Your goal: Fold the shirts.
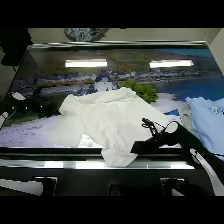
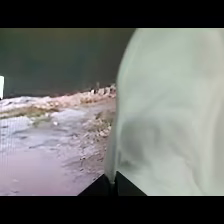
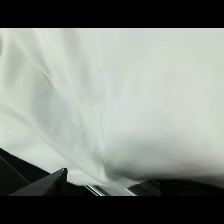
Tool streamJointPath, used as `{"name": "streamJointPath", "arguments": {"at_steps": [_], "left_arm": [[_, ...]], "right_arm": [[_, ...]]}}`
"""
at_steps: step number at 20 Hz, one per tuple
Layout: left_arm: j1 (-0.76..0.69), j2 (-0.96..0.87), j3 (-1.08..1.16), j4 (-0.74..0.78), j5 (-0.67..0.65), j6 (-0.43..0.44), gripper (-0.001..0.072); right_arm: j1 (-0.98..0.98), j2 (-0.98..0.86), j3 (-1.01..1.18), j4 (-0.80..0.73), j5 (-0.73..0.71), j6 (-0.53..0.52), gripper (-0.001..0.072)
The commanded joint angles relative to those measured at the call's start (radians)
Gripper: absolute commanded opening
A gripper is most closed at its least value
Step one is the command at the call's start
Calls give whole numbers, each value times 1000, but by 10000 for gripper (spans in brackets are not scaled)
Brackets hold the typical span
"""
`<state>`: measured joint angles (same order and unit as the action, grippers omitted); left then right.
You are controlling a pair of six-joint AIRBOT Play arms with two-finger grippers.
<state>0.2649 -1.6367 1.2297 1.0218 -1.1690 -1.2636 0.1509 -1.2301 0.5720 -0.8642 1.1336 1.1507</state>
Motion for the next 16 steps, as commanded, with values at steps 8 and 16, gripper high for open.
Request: {"name": "streamJointPath", "arguments": {"at_steps": [8, 16], "left_arm": [[3, 272, 133, -60, 74, 8, 29], [4, 892, 390, -138, 560, -77, 29]], "right_arm": [[76, 75, 351, -269, -110, -122, 43], [76, 349, 1253, -1018, -37, 76, 43]]}}
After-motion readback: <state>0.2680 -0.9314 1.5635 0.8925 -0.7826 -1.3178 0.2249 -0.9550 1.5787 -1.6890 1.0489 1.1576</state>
